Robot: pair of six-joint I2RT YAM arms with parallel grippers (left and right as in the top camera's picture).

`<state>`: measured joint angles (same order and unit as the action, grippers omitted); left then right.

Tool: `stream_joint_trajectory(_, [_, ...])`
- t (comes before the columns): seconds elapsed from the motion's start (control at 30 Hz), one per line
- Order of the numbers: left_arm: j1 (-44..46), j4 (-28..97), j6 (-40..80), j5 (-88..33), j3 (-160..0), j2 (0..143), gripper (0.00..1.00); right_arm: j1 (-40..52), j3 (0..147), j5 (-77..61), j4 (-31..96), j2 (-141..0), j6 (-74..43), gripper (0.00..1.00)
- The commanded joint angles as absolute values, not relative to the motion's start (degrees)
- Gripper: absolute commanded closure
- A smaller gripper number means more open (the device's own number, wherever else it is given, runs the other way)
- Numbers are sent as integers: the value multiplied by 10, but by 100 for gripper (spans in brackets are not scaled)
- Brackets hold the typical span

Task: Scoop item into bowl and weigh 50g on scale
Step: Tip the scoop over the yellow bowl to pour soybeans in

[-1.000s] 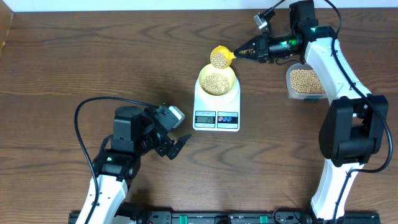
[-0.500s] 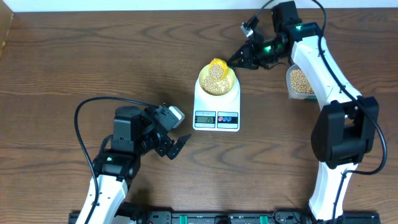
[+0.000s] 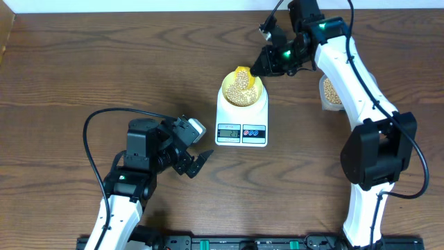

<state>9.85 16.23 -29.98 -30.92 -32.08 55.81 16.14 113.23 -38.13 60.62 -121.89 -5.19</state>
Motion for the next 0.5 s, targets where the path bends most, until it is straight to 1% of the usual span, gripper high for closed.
stream_joint_trajectory(0.0, [96, 162, -299, -304, -326, 554, 1, 173, 1154, -346, 616, -1217, -25, 99])
stream_joint_trajectory(0.17, [96, 162, -299, -304, -326, 554, 1, 186, 1178, -298, 630, -1217, -5, 99])
stream_joint_trajectory(0.47, [96, 162, -299, -304, -326, 554, 1, 193, 1191, -276, 637, -1217, 14, 99])
